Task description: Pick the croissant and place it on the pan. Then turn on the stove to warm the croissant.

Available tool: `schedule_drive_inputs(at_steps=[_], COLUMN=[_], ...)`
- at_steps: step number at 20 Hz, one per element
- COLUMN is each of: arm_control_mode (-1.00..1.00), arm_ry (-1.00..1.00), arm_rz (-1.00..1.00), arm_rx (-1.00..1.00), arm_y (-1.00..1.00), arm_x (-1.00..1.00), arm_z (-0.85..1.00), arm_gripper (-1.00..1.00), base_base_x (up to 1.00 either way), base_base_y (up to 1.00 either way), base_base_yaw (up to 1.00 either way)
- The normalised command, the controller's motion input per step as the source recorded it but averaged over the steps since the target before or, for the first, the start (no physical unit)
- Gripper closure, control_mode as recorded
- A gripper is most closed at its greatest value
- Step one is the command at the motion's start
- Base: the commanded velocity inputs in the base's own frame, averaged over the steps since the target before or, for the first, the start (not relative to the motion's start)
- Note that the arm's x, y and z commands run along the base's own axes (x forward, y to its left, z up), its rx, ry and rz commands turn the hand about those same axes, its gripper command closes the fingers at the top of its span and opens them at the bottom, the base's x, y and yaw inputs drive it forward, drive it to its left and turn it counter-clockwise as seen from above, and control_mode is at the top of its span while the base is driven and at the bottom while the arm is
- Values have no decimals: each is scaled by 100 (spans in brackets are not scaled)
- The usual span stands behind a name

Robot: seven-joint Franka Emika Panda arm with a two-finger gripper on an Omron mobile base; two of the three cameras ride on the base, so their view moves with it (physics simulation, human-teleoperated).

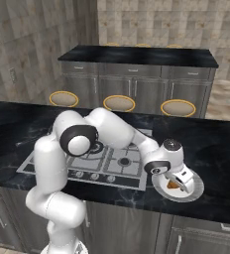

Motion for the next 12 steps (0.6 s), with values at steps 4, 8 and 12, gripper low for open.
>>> schedule_drive_inputs(at_steps=[4, 8, 12], arm_control_mode=[-100, -100, -100], arm_ry=[0, 0, 0], arm_rz=[0, 0, 0], arm_rx=[0, 0, 0], arm_y=[-3, 0, -7], arm_x=[5, 3, 0], arm_z=[-21, -22, -17], arm_gripper=[-100, 100, 100], base_base_x=[0, 0, 0], base_base_y=[0, 0, 0], base_base_yaw=[0, 0, 0])
